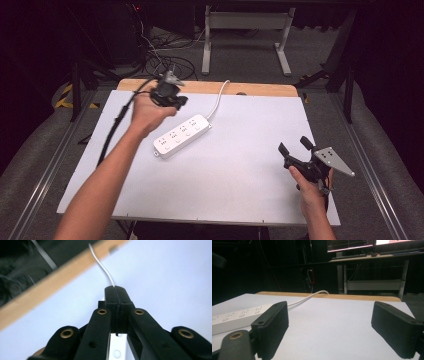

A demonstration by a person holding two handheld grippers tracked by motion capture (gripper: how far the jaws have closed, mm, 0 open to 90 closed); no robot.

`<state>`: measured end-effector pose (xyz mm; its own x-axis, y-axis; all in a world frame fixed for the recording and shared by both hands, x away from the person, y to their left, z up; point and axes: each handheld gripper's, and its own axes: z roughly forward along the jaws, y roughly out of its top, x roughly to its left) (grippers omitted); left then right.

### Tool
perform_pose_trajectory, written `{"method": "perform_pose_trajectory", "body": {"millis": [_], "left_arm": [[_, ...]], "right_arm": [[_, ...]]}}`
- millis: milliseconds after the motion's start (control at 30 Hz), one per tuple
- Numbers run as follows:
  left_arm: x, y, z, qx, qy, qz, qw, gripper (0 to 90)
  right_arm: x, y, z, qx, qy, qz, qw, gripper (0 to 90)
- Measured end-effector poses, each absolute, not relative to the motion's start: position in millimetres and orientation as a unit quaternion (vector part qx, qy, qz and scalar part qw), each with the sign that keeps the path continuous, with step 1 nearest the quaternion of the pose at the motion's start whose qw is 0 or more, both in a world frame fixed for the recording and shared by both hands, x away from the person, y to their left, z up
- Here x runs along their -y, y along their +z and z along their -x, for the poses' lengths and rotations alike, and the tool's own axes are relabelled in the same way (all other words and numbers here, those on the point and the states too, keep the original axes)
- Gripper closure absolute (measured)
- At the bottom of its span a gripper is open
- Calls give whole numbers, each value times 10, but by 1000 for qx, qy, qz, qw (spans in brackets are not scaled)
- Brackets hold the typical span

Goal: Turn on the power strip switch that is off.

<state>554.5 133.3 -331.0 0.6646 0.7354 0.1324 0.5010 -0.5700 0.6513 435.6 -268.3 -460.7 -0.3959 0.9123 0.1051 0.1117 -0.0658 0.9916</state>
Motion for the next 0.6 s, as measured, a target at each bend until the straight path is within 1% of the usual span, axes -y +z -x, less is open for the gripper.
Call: {"method": "perform_pose_trajectory", "body": {"millis": [100,167,233,267,300,400,500,600], "left_arm": [[-1132,-3558,-5701,-376,186,-874,246,900],[-1054,-3722,-5773,-382,173,-880,224,900],[-1000,-3869,-5832,-386,173,-884,197,900],[-1000,-3869,-5832,-386,173,-884,197,900],[-974,-3989,-5887,-394,170,-884,185,900],[-961,-4086,-5935,-400,163,-882,187,900],[-917,-4130,-5945,-396,161,-884,190,900],[-921,-4174,-5965,-399,160,-885,180,900]], "right_arm": [[2695,-4617,-4363,-594,588,-433,338,154],[2699,-4619,-4365,-594,589,-433,337,154],[2698,-4621,-4367,-594,590,-432,336,155],[2695,-4623,-4368,-594,590,-432,335,156],[2689,-4624,-4370,-596,589,-433,332,156],[2667,-4622,-4375,-598,590,-430,330,156],[2657,-4622,-4380,-600,590,-428,330,156],[2650,-4625,-4385,-599,591,-430,328,156]]}}
